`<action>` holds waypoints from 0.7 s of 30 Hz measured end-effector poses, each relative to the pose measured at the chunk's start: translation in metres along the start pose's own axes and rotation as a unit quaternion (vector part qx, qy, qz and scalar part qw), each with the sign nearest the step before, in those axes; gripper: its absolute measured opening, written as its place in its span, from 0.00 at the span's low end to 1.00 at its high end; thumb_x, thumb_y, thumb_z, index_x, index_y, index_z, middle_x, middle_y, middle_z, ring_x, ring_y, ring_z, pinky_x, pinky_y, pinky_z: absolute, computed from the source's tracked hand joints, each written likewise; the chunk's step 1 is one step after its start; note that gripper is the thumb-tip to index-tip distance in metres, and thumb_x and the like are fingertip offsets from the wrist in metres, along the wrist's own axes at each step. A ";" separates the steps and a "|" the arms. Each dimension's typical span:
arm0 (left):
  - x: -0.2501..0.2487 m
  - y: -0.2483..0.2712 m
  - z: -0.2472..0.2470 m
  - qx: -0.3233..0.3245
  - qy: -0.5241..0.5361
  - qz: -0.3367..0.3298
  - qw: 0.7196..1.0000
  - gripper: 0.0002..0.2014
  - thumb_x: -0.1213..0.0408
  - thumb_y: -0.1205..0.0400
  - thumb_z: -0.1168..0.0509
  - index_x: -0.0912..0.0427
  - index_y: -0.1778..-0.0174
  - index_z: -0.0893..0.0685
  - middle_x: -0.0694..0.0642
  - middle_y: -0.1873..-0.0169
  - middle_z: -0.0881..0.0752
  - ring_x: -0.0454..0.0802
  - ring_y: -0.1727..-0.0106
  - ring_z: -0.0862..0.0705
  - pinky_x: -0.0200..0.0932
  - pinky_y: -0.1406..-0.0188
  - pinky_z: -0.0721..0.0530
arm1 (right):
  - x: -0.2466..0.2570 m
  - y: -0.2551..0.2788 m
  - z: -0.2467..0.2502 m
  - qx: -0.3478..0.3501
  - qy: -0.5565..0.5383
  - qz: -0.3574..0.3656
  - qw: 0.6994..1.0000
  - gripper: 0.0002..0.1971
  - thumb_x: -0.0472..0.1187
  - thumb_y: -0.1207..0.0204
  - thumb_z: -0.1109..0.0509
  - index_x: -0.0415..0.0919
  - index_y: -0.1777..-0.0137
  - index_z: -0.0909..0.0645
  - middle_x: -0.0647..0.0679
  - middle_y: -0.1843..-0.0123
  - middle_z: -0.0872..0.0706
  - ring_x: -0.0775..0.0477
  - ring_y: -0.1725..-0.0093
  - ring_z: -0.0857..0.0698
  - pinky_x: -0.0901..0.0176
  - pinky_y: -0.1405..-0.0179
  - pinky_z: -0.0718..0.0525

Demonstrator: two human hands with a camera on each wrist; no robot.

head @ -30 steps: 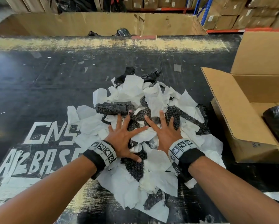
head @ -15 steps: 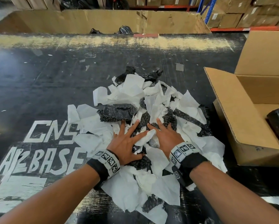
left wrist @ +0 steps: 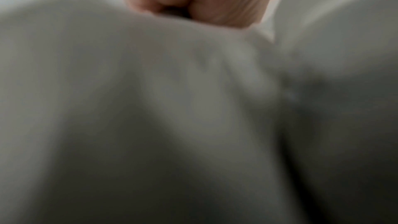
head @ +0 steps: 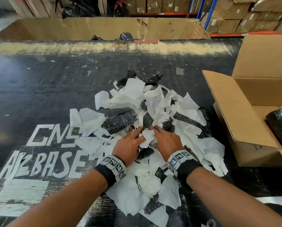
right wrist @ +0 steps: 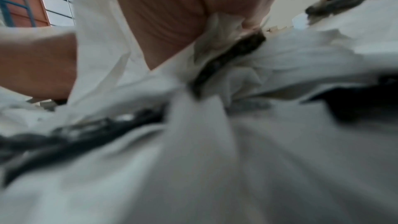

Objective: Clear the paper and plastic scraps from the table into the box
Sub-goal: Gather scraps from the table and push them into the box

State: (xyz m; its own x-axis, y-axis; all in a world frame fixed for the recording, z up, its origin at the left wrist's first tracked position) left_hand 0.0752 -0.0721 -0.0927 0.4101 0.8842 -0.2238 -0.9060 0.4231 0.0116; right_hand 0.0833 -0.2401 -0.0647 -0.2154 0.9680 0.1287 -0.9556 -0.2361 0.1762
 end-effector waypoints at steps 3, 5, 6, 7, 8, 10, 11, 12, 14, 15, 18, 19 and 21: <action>-0.003 0.005 0.019 -0.045 0.036 -0.003 0.998 0.26 0.58 0.25 0.20 0.42 0.34 0.22 0.50 0.14 0.33 0.64 0.21 0.23 0.58 0.53 0.08 | 0.004 0.008 0.020 -0.039 -0.018 0.004 0.999 0.42 0.47 0.21 0.27 0.55 0.12 0.46 0.52 0.13 0.36 0.42 0.32 0.17 0.50 0.43 0.16; -0.005 0.008 0.037 -0.077 0.049 -0.005 0.996 0.29 0.59 0.26 0.19 0.42 0.29 0.20 0.47 0.14 0.35 0.61 0.20 0.24 0.57 0.52 0.08 | 0.008 0.013 0.036 -0.076 -0.025 0.005 0.997 0.43 0.42 0.23 0.27 0.56 0.12 0.47 0.52 0.13 0.38 0.43 0.29 0.20 0.49 0.41 0.16; -0.007 0.009 0.048 -0.097 0.058 -0.009 0.994 0.30 0.61 0.27 0.19 0.43 0.29 0.19 0.47 0.14 0.34 0.61 0.20 0.24 0.57 0.51 0.08 | 0.010 0.015 0.044 -0.096 -0.030 0.004 0.995 0.44 0.40 0.24 0.27 0.57 0.12 0.47 0.52 0.12 0.39 0.43 0.27 0.21 0.48 0.39 0.16; -0.009 0.009 0.059 -0.118 0.066 -0.015 0.991 0.30 0.64 0.29 0.19 0.43 0.31 0.18 0.47 0.14 0.34 0.61 0.20 0.24 0.56 0.50 0.08 | 0.012 0.016 0.052 -0.115 -0.037 0.002 0.993 0.45 0.38 0.25 0.26 0.58 0.13 0.46 0.52 0.12 0.39 0.41 0.26 0.22 0.47 0.38 0.15; -0.011 0.009 0.071 -0.136 0.073 -0.019 0.988 0.30 0.67 0.30 0.20 0.44 0.33 0.17 0.47 0.15 0.33 0.61 0.21 0.23 0.55 0.50 0.08 | 0.014 0.017 0.060 -0.136 -0.045 0.000 0.990 0.45 0.36 0.26 0.26 0.57 0.13 0.43 0.51 0.13 0.37 0.39 0.27 0.21 0.45 0.38 0.15; -0.015 0.009 0.093 -0.164 0.084 -0.021 0.983 0.31 0.70 0.31 0.21 0.43 0.32 0.17 0.46 0.15 0.31 0.59 0.23 0.20 0.53 0.50 0.09 | 0.017 0.019 0.077 -0.181 -0.059 0.004 0.982 0.44 0.34 0.29 0.24 0.55 0.15 0.36 0.48 0.16 0.30 0.37 0.32 0.16 0.44 0.44 0.12; -0.016 0.009 0.102 -0.175 0.090 -0.022 0.980 0.32 0.70 0.31 0.22 0.43 0.31 0.17 0.46 0.16 0.30 0.58 0.25 0.18 0.52 0.50 0.09 | 0.020 0.022 0.086 -0.202 -0.058 0.007 0.978 0.43 0.35 0.31 0.23 0.53 0.16 0.33 0.47 0.18 0.27 0.37 0.37 0.13 0.45 0.50 0.10; -0.017 0.010 0.109 -0.185 0.095 -0.024 0.978 0.32 0.69 0.30 0.22 0.42 0.31 0.16 0.45 0.16 0.30 0.58 0.28 0.16 0.51 0.51 0.09 | 0.023 0.025 0.094 -0.217 -0.056 0.009 0.974 0.41 0.36 0.32 0.21 0.52 0.17 0.30 0.47 0.19 0.25 0.38 0.41 0.11 0.47 0.56 0.10; -0.018 0.014 0.120 -0.197 0.098 -0.027 0.975 0.31 0.68 0.29 0.22 0.42 0.31 0.16 0.44 0.17 0.29 0.59 0.33 0.13 0.51 0.51 0.09 | 0.029 0.032 0.106 -0.236 -0.049 0.011 0.970 0.40 0.38 0.32 0.20 0.51 0.18 0.28 0.47 0.20 0.23 0.40 0.45 0.10 0.50 0.60 0.11; -0.019 0.017 0.123 -0.203 0.097 -0.030 0.974 0.31 0.68 0.29 0.22 0.42 0.31 0.16 0.44 0.17 0.28 0.59 0.34 0.13 0.51 0.51 0.09 | 0.033 0.036 0.109 -0.243 -0.046 0.009 0.969 0.40 0.39 0.31 0.20 0.51 0.18 0.28 0.48 0.20 0.23 0.40 0.45 0.10 0.50 0.60 0.11; -0.021 0.028 0.131 -0.222 0.092 -0.041 0.970 0.29 0.67 0.28 0.23 0.42 0.30 0.16 0.43 0.17 0.28 0.55 0.30 0.14 0.51 0.50 0.09 | 0.041 0.049 0.116 -0.273 -0.047 0.005 0.961 0.41 0.40 0.36 0.17 0.51 0.21 0.25 0.48 0.24 0.19 0.44 0.50 0.09 0.54 0.65 0.12; -0.022 0.032 0.133 -0.229 0.092 -0.044 0.968 0.29 0.67 0.27 0.23 0.42 0.30 0.16 0.43 0.18 0.28 0.54 0.29 0.15 0.51 0.48 0.09 | 0.043 0.053 0.117 -0.280 -0.044 0.002 0.959 0.41 0.40 0.37 0.17 0.51 0.21 0.24 0.49 0.24 0.18 0.45 0.52 0.09 0.55 0.66 0.12; -0.025 0.040 0.138 -0.240 0.091 -0.050 0.965 0.29 0.66 0.27 0.23 0.41 0.31 0.16 0.42 0.18 0.27 0.53 0.29 0.15 0.51 0.49 0.09 | 0.048 0.062 0.119 -0.295 -0.042 0.001 0.955 0.41 0.42 0.38 0.16 0.51 0.21 0.24 0.48 0.26 0.17 0.46 0.53 0.08 0.57 0.67 0.12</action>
State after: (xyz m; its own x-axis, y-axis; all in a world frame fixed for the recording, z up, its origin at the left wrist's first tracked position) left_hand 0.0429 -0.0499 0.0483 0.5130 0.7756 -0.3679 -0.8247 0.3265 -0.4618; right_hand 0.0378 -0.2186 0.0686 -0.2243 0.9515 0.2105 -0.9073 -0.1251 -0.4014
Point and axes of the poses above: each hand's wrist, its own y-axis away from the middle knuckle, its own z-axis out of the back of the hand, x = y × z, the point moved 3 cm from there along -y, towards the middle knuckle
